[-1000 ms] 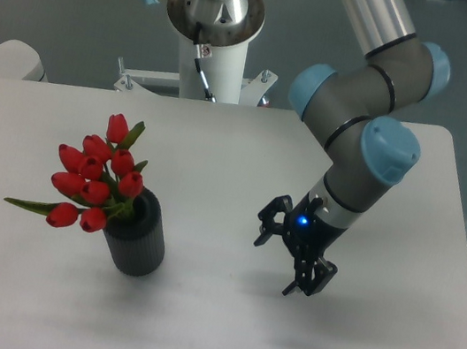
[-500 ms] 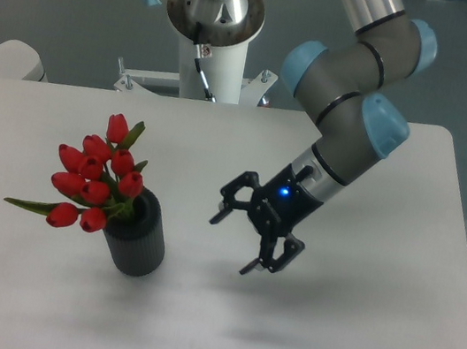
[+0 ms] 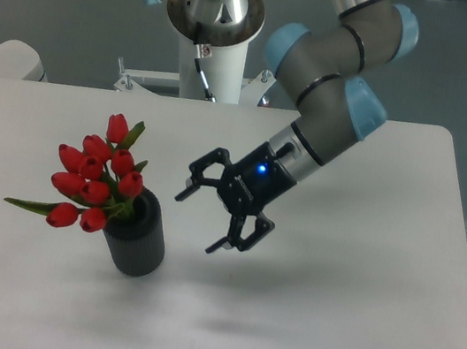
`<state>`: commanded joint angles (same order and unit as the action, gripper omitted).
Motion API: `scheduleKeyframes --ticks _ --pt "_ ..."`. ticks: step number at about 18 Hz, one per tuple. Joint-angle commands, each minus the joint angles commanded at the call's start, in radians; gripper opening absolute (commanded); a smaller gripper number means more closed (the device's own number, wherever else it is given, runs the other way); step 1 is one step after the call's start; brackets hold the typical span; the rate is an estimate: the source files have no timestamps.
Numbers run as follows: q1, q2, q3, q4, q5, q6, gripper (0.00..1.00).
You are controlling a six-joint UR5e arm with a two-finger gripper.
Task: Pick up the flowers from the vase
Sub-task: 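Move the open gripper toward the tulip stems above the black vase, then close the gripper around the tulip stems at the vase rim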
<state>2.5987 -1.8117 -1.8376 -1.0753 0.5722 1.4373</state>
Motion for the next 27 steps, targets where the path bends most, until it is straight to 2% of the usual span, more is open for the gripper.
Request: scheduleKeyframes --ticks 5,10,27 --pt "-0.054 0.006 -0.017 0.003 -0.008 0.000 1.00" --pt "-0.060 0.006 -0.038 0.012 -0.018 0.003 1.00" --pt "-0.143 -0.012 -0.040 0.023 -0.045 0.002 1.00"
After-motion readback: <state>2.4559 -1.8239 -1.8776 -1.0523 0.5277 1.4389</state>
